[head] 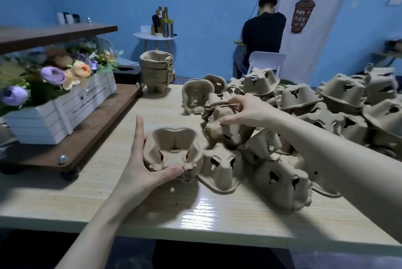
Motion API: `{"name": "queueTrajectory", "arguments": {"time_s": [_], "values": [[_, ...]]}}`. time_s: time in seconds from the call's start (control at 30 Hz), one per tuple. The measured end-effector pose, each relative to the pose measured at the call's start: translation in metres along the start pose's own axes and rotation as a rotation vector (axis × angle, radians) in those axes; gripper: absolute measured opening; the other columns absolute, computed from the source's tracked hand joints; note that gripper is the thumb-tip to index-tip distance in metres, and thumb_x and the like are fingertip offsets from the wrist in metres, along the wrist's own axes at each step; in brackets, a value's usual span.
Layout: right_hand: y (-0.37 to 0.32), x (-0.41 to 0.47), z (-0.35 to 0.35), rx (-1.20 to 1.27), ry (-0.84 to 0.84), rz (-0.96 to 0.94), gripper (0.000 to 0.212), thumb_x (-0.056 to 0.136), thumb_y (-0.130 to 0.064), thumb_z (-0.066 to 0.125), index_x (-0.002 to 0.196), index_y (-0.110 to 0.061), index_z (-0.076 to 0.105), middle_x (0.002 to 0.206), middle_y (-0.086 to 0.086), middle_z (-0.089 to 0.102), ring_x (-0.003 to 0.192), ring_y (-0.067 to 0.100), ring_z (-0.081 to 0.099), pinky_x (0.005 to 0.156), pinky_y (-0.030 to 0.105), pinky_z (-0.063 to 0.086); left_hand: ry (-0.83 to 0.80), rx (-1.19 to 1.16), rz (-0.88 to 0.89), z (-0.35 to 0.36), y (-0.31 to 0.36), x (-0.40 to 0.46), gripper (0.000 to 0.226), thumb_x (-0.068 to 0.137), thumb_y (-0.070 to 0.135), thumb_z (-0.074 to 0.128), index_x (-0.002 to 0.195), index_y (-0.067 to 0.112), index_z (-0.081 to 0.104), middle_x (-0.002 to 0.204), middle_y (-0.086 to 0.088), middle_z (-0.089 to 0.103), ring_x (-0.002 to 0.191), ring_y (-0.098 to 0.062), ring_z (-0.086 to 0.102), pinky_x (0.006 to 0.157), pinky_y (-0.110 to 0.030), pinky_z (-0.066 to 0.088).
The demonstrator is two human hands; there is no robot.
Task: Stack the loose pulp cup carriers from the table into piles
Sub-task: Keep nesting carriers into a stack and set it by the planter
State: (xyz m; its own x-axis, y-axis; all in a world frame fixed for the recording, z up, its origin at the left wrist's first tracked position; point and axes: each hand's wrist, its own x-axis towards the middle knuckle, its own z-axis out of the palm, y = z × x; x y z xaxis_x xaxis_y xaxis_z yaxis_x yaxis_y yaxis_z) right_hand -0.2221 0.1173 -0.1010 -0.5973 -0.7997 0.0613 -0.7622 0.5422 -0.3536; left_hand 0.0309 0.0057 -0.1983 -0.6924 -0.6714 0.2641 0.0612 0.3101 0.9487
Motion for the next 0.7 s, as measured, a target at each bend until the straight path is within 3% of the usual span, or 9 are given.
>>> {"name": "queueTrajectory", "arguments": {"time_s": [0.1, 0.17, 0.23, 0.37, 0.5, 0.6, 0.7], "values": [[0.001, -0.002, -0.005, 0.047, -0.019, 0.03, 0.068, 0.074, -0.05, 0.076, 0.132, -0.022, 0.053, 0.115, 0.0, 0.052, 0.107, 0.018, 0.052, 0.093, 0.034, 0.046, 0.03, -0.046, 0.018, 0.003, -0.006, 0.008, 0.125, 0.057, 0.025, 0.082, 0.153, 0.047, 0.006, 0.136, 0.028, 0.038, 0.108, 0.032, 0.043, 0.082, 0.005, 0.038], [0.0, -0.006, -0.007, 0.063, -0.019, 0.046, 0.061, 0.075, -0.044, 0.076, 0.126, -0.02, 0.053, 0.11, -0.001, 0.057, 0.1, 0.017, 0.056, 0.088, 0.034, 0.049, 0.023, -0.047, 0.03, 0.004, -0.01, 0.015, 0.128, 0.057, 0.038, 0.093, 0.151, 0.056, 0.007, 0.154, 0.018, 0.029, 0.129, 0.015, 0.039, 0.1, -0.006, 0.037], [0.001, -0.012, -0.009, 0.098, -0.032, 0.059, 0.053, 0.078, -0.037, 0.074, 0.121, -0.02, 0.05, 0.107, -0.001, 0.06, 0.095, 0.017, 0.058, 0.087, 0.036, 0.05, -0.003, -0.01, 0.041, 0.005, -0.013, 0.021, 0.13, 0.046, 0.059, 0.091, 0.145, 0.066, 0.008, 0.157, 0.021, 0.023, 0.133, 0.018, 0.029, 0.11, -0.02, 0.03], [0.004, -0.021, -0.01, 0.168, 0.006, 0.047, 0.045, 0.079, -0.032, 0.072, 0.118, -0.026, 0.051, 0.094, -0.007, 0.06, 0.079, 0.009, 0.061, 0.076, 0.032, 0.054, -0.03, 0.035, 0.056, 0.006, -0.016, 0.032, 0.125, 0.042, 0.063, 0.083, 0.149, 0.056, 0.018, 0.149, 0.023, 0.029, 0.116, 0.035, 0.028, 0.098, -0.01, 0.031], [0.011, -0.03, -0.011, 0.207, 0.145, 0.041, 0.025, 0.079, -0.04, 0.071, 0.101, -0.033, 0.06, 0.081, -0.013, 0.06, 0.069, 0.005, 0.057, 0.065, 0.026, 0.044, -0.088, 0.089, 0.089, 0.0, -0.02, 0.037, 0.124, 0.046, 0.066, 0.079, 0.15, 0.056, 0.012, 0.141, 0.037, 0.025, 0.111, 0.041, 0.024, 0.091, -0.004, 0.028], [0.016, -0.034, -0.013, 0.27, 0.186, -0.005, 0.013, 0.082, -0.033, 0.073, 0.084, -0.023, 0.066, 0.061, -0.008, 0.064, 0.055, 0.007, 0.058, 0.067, 0.034, 0.05, -0.146, 0.074, 0.106, -0.004, -0.021, 0.039, 0.125, 0.046, 0.068, 0.08, 0.148, 0.062, 0.007, 0.142, 0.044, 0.022, 0.118, 0.036, 0.027, 0.087, 0.003, 0.03], [0.014, -0.041, -0.023, 0.268, 0.261, -0.086, 0.009, 0.083, -0.029, 0.074, 0.08, -0.021, 0.069, 0.064, -0.004, 0.065, 0.059, 0.01, 0.057, 0.061, 0.03, 0.047, -0.157, 0.013, 0.117, -0.006, -0.023, 0.04, 0.12, 0.048, 0.064, 0.082, 0.146, 0.063, 0.012, 0.149, 0.036, 0.029, 0.125, 0.026, 0.035, 0.088, 0.005, 0.034]]}}
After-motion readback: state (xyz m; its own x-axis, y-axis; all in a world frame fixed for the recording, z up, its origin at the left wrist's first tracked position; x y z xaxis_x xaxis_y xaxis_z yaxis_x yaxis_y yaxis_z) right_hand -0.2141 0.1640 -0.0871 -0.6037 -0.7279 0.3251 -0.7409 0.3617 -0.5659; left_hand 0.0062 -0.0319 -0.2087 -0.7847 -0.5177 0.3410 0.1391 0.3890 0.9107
